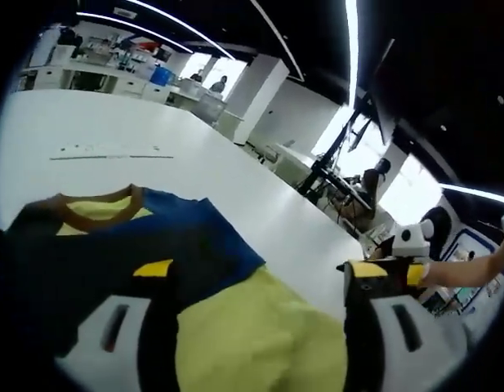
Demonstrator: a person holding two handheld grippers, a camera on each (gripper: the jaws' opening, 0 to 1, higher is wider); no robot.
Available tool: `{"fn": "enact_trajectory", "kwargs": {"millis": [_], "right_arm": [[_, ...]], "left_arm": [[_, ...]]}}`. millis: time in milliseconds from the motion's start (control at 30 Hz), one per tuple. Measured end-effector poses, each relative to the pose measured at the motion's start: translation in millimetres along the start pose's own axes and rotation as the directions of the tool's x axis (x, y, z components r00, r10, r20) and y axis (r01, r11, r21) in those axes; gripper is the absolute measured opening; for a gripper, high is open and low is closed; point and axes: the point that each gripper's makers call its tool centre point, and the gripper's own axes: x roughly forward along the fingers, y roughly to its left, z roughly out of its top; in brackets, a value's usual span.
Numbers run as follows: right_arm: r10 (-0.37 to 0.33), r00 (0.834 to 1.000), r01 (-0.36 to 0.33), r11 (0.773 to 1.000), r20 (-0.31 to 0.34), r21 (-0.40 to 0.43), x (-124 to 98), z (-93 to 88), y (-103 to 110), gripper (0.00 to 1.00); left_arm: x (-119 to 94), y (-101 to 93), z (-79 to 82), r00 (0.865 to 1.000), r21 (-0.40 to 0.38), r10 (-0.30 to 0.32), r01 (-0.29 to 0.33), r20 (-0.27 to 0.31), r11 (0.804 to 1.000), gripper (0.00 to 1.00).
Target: Fold the garment on the visible template until the final outline fits inside the template.
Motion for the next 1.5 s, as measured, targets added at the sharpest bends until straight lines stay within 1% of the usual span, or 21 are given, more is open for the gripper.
{"fn": "enact_trajectory", "kwargs": {"millis": [67,200,267,333,433,500,667,767,867,967,1000,1033,1100,1167,1200,1233,1267,1333,1367,1433,1500], "right_arm": [[0.008,1.000,-0.008,1.000,-0.004,-0.006,-1,0.2,3,0.92],[0.014,1.000,-0.015,1.000,-0.013,-0.024,0,-0.5,9,0.92],[0.010,0.998,-0.016,0.996,-0.059,-0.088,-1,-6.3,7,0.89],[0.015,0.994,-0.028,0.993,-0.106,-0.116,-1,-14.0,9,0.84],[0.012,0.988,-0.038,0.985,-0.154,-0.169,-3,-23.1,14,0.81],[0.007,0.984,-0.044,0.979,-0.181,-0.201,-5,-28.6,16,0.76],[-0.009,0.971,-0.048,0.971,-0.239,-0.233,-12,-44.0,21,0.67],[-0.024,0.961,-0.047,0.968,-0.277,-0.247,-19,-53.5,19,0.60],[-0.040,0.951,-0.042,0.966,-0.307,-0.255,-25,-63.3,18,0.55],[-0.078,0.933,-0.025,0.960,-0.351,-0.280,-33,-74.6,8,0.52],[-0.081,0.930,-0.023,0.961,-0.359,-0.277,-34,-77.0,7,0.51],[-0.092,0.921,-0.018,0.961,-0.379,-0.277,-35,-80.8,2,0.50],[-0.111,0.911,-0.012,0.955,-0.397,-0.295,-38,-84.6,-3,0.47],[-0.113,0.907,-0.011,0.957,-0.405,-0.291,-40,-87.3,-2,0.45],[-0.112,0.905,-0.013,0.957,-0.410,-0.291,-40,-88.3,-2,0.44],[-0.115,0.904,-0.013,0.955,-0.412,-0.295,-41,-90.6,-3,0.43],[-0.125,0.902,-0.007,0.953,-0.414,-0.303,-41,-91.6,-5,0.43],[-0.137,0.894,-0.005,0.949,-0.428,-0.314,-42,-95.3,-7,0.42],[-0.144,0.886,-0.001,0.950,-0.440,-0.312,-43,-99.1,-9,0.39],[-0.146,0.882,-0.004,0.948,-0.449,-0.317,-44,-102.7,-8,0.37],[-0.137,0.878,-0.011,0.952,-0.460,-0.304,-44,-108.1,-7,0.38]], "left_arm": [[-16,8.8,-3.3,1.000,-0.001,0.023,-0.023,0.006,1.000,0.81],[-42,19.4,-9.8,0.998,-0.001,0.065,-0.065,0.007,0.998,0.81],[-56,19.6,-11.7,0.997,-0.002,0.076,-0.076,0.015,0.997,0.80],[-69,21.6,-14.0,0.996,0.008,0.087,-0.087,0.017,0.996,0.80],[-91,24.3,-21.9,0.995,0.009,0.103,-0.103,0.014,0.995,0.81],[-102,25.2,-27.3,0.993,0.016,0.116,-0.116,0.009,0.993,0.80],[-136,28.4,-44.7,0.990,0.025,0.140,-0.139,-0.019,0.990,0.78],[-157,31.7,-55.0,0.987,0.026,0.154,-0.153,-0.035,0.988,0.77],[-179,28.3,-67.1,0.985,0.024,0.161,-0.159,-0.055,0.987,0.74],[-202,22.0,-80.3,0.985,0.040,0.151,-0.148,-0.082,0.988,0.72],[-208,21.1,-83.7,0.985,0.039,0.152,-0.149,-0.087,0.988,0.70],[-217,20.9,-89.0,0.983,0.028,0.152,-0.150,-0.100,0.988,0.69],[-229,20.3,-96.2,0.981,0.025,0.157,-0.156,-0.113,0.988,0.66],[-239,19.6,-103.9,0.978,0.024,0.163,-0.161,-0.130,0.987,0.65],[-240,19.2,-105.1,0.978,0.024,0.162,-0.160,-0.133,0.987,0.65],[-244,14.6,-111.9,0.979,0.017,0.138,-0.137,-0.152,0.990,0.64],[-247,12.8,-116.0,0.978,0.012,0.129,-0.129,-0.163,0.992,0.63],[-251,9.1,-125.7,0.977,-0.003,0.112,-0.114,-0.181,0.993,0.61],[-253,9.0,-130.0,0.975,-0.008,0.111,-0.115,-0.192,0.993,0.59],[-258,9.1,-138.7,0.972,-0.014,0.114,-0.120,-0.207,0.993,0.56],[-263,10.7,-149.1,0.968,-0.057,0.107,-0.123,-0.227,0.991,0.56]]}}
